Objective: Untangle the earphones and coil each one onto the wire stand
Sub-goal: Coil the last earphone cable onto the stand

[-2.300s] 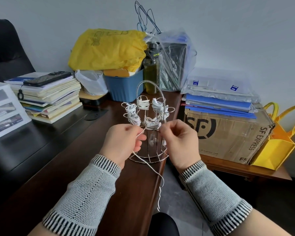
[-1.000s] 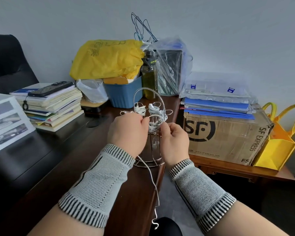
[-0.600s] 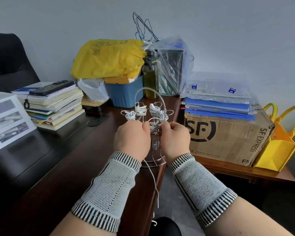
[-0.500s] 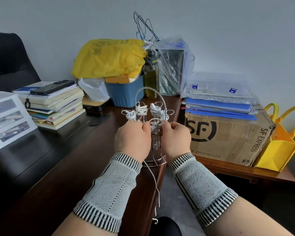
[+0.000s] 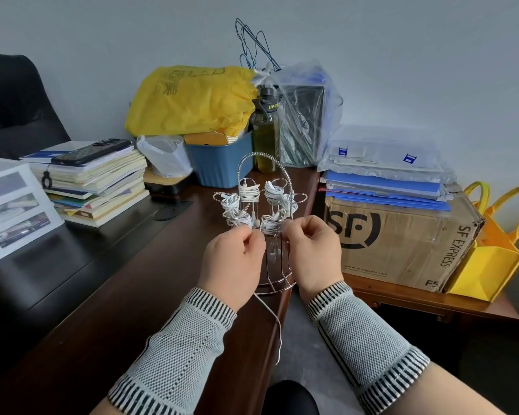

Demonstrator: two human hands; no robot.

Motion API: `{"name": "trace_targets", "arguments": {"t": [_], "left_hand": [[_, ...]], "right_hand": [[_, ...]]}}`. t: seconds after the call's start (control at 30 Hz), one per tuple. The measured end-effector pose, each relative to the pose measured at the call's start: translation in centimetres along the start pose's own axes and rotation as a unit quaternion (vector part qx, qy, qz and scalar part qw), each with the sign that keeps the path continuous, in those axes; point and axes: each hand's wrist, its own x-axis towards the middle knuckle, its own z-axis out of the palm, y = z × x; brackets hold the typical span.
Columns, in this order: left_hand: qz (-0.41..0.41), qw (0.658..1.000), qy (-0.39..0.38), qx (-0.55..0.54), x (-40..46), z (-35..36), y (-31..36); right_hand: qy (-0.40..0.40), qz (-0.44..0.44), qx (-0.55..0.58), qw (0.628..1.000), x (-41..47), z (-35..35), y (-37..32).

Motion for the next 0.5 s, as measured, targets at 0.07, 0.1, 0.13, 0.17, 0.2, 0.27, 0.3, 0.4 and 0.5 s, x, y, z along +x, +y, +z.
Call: {"name": "trace_targets", "arguments": {"t": [0.07,0.1,0.13,0.17,0.2,0.27,0.3,0.4,0.5], "left_hand": [[-0.002,1.0,-0.016,-0.027,-0.2,-0.3,0.0],[-0.001,0.999,-0.026,-0.041,-0.3,-0.4,0.1],[0.003,0.998,-0.036,-0.055,-0.4,-0.5,0.2],[0.005,0.997,-0.045,-0.068,-0.5,-0.5,0.2],[0.005,0.995,-0.055,-0.082,-0.6,-0.7,0.3],[0.0,0.991,-0.077,-0.108,-0.4,-0.8,0.3],[-0.002,0.989,-0.088,-0.115,-0.3,-0.9,0.2],[0.005,0.986,-0.122,-0.115,0.1,-1.2,0.0],[0.026,0.985,-0.145,-0.093,0.2,-1.3,-0.2]], "right_hand": [[-0.021,-0.061,-0.024,0.998,-0.5,-0.2,0.6],[-0.03,-0.098,-0.042,0.994,-0.7,-0.2,1.0],[-0.037,-0.137,-0.064,0.988,-0.9,-0.2,1.4],[-0.042,-0.175,-0.087,0.98,-1.1,-0.2,1.6],[-0.048,-0.21,-0.106,0.971,-1.3,-0.2,1.8],[-0.073,-0.255,-0.129,0.956,-1.6,-0.3,2.0],[-0.087,-0.264,-0.134,0.951,-1.7,-0.3,2.0],[-0.108,-0.267,-0.13,0.949,-1.7,-0.3,2.1],[-0.094,-0.275,-0.133,0.948,-1.7,0.0,2.4]]}}
